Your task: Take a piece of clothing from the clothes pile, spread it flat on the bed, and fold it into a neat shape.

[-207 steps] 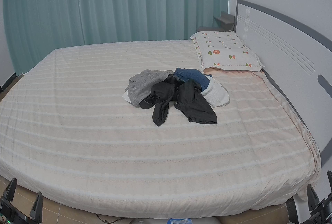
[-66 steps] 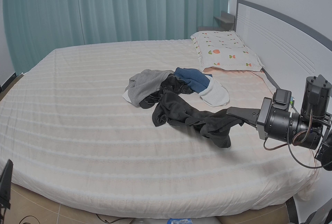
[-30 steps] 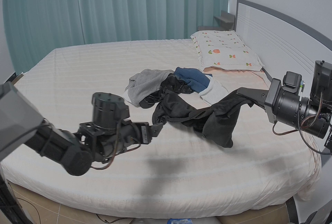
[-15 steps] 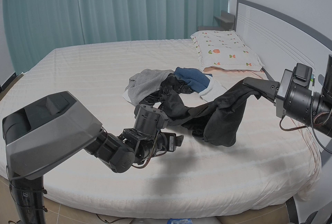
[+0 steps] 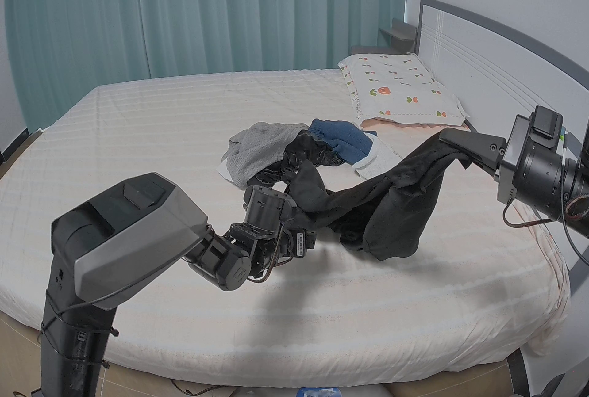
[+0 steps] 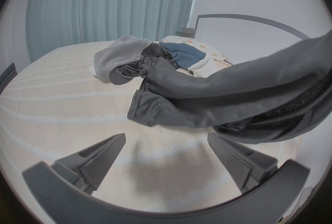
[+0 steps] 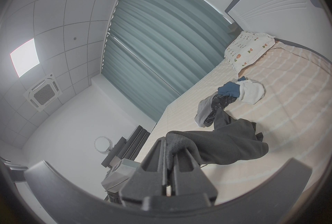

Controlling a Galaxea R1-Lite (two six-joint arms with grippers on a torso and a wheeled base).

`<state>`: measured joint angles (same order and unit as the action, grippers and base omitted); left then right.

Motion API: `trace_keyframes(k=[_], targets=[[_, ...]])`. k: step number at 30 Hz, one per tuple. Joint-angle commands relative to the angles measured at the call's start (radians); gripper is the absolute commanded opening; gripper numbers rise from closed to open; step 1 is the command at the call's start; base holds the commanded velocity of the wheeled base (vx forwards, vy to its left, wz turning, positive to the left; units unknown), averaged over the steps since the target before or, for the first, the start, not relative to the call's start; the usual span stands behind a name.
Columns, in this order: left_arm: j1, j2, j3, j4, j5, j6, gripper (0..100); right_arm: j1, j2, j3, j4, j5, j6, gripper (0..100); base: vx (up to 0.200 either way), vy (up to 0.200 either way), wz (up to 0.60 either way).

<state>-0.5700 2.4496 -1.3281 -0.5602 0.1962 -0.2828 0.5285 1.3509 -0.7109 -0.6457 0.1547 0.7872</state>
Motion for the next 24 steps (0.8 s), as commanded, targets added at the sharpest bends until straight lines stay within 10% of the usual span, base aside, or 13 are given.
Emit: trace_keyframes(k=[1, 4, 5, 12, 24], targets=[[0.012, 0.094, -0.086, 0.000, 0.002, 0.031, 100, -0.007, 0.010, 0.001, 0.000, -0.001, 0.001, 0, 0.000, 0.000, 0.00], [0.012, 0.109, -0.115, 0.000, 0.002, 0.033, 100, -0.008, 0.011, 0.002, -0.002, 0.000, 0.001, 0, 0.000, 0.000, 0.00], [0.012, 0.111, -0.118, 0.000, 0.002, 0.033, 0, -0.008, 0.011, 0.002, -0.002, 0.000, 0.001, 0, 0.000, 0.000, 0.00], [0.022, 0.105, -0.125, -0.001, 0.002, 0.022, 0, -0.033, 0.030, 0.001, -0.002, 0.005, 0.001, 0, 0.000, 0.000, 0.00], [0.019, -0.380, 0.087, 0.154, -0.017, -0.328, 0, -0.061, 0.102, 0.001, -0.009, 0.005, 0.001, 0, 0.000, 0.000, 0.00]])
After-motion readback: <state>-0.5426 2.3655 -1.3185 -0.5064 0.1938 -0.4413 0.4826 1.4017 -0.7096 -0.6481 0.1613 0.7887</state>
